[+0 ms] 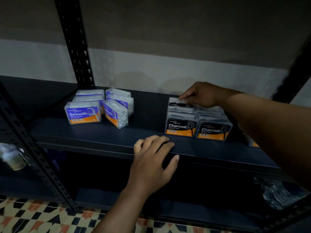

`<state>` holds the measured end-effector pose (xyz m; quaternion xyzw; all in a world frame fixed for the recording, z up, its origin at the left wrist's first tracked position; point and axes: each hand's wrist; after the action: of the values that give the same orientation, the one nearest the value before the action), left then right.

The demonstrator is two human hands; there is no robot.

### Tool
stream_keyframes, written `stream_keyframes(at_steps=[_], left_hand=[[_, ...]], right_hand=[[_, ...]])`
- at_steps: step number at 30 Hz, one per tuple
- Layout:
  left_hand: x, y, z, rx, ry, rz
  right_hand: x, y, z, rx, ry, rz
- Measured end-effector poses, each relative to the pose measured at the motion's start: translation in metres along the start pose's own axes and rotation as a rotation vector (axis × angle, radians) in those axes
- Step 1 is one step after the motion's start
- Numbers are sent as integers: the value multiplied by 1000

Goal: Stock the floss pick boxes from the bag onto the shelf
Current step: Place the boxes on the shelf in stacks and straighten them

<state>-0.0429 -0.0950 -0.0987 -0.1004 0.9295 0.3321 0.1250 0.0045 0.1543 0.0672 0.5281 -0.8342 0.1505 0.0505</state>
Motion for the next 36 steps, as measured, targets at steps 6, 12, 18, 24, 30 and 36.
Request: stream_keyframes(at_steps=[6,12,18,24,30,36], left_hand=[[0,1,0,7,-5,-5],[-1,0,0,10,-9,-8],[-1,0,1,8,1,-9],[-1,0,0,16,-4,-17],[0,0,1,11,1,-17],[0,0,2,6,-1,-8]], right_hand=[[1,-8,3,5,36,-21],[0,-10,6,0,65,-50],[-1,-12,7,-7,75,-73],[0,-15,9,-17,78,-83],[-1,-14,10,-5,71,-58],[-2,-14,10,-7,14,-41]])
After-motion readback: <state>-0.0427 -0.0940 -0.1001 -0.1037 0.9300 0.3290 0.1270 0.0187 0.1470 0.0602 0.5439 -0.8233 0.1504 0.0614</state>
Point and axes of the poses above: each hand's wrist, its own y-axis towards the middle knuckle, its own z-axis out of the palm, x = y × z, and after that the axes turned 12 degrees about x, right-handed
